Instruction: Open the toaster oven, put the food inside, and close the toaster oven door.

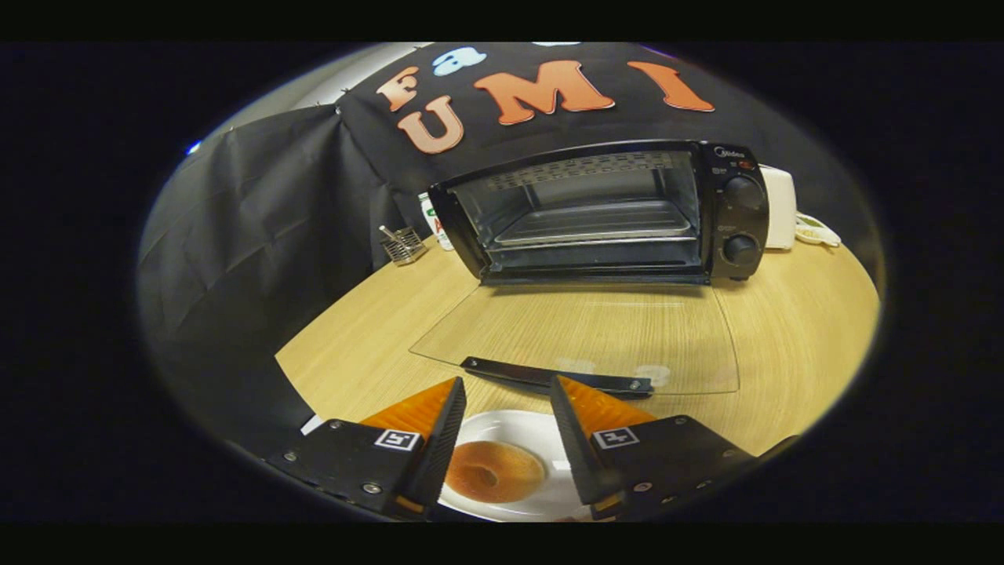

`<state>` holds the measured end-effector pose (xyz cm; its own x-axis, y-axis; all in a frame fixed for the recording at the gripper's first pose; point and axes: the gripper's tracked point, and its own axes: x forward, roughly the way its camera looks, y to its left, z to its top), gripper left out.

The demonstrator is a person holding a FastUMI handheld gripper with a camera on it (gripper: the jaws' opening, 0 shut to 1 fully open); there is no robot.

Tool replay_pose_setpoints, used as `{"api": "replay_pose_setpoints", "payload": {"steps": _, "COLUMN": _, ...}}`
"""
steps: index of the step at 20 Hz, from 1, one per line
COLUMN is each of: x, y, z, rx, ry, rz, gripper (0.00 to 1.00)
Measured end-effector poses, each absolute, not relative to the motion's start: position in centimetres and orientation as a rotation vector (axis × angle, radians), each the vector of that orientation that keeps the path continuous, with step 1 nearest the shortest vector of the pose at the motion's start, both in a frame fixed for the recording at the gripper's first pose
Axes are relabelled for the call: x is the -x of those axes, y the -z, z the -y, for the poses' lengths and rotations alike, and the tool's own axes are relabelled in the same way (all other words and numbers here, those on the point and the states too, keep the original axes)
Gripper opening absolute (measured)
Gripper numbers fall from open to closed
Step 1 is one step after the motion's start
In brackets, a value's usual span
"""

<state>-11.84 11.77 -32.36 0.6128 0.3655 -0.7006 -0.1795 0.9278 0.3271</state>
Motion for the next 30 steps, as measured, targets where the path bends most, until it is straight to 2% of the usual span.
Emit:
{"api": "replay_pose_setpoints", "payload": {"steps": 3, "x": 12.8, "y": 31.8, "z": -11.6, "rx": -0.202, "ry": -0.340, "rz": -0.837, "gripper": 0.66}}
{"api": "replay_pose_setpoints", "payload": {"steps": 5, "x": 13.8, "y": 31.0, "z": -11.8, "rx": -0.194, "ry": -0.371, "rz": -0.821, "gripper": 0.73}}
{"api": "replay_pose_setpoints", "payload": {"steps": 6, "x": 14.7, "y": 30.5, "z": -12.1, "rx": -0.187, "ry": -0.394, "rz": -0.814, "gripper": 0.80}}
{"api": "replay_pose_setpoints", "payload": {"steps": 10, "x": 17.4, "y": 29.2, "z": -13.2, "rx": -0.154, "ry": -0.468, "rz": -0.797, "gripper": 0.94}}
{"api": "replay_pose_setpoints", "payload": {"steps": 12, "x": 18.4, "y": 29.4, "z": -12.9, "rx": -0.125, "ry": -0.467, "rz": -0.802, "gripper": 0.95}}
{"api": "replay_pose_setpoints", "payload": {"steps": 23, "x": 21.5, "y": 33.1, "z": -12.1, "rx": 0.046, "ry": -0.417, "rz": -0.888, "gripper": 0.95}}
{"api": "replay_pose_setpoints", "payload": {"steps": 27, "x": 21.3, "y": 33.9, "z": -11.7, "rx": 0.068, "ry": -0.386, "rz": -0.901, "gripper": 0.89}}
{"api": "replay_pose_setpoints", "payload": {"steps": 30, "x": 21.0, "y": 33.9, "z": -11.7, "rx": 0.010, "ry": -0.364, "rz": -0.908, "gripper": 0.76}}
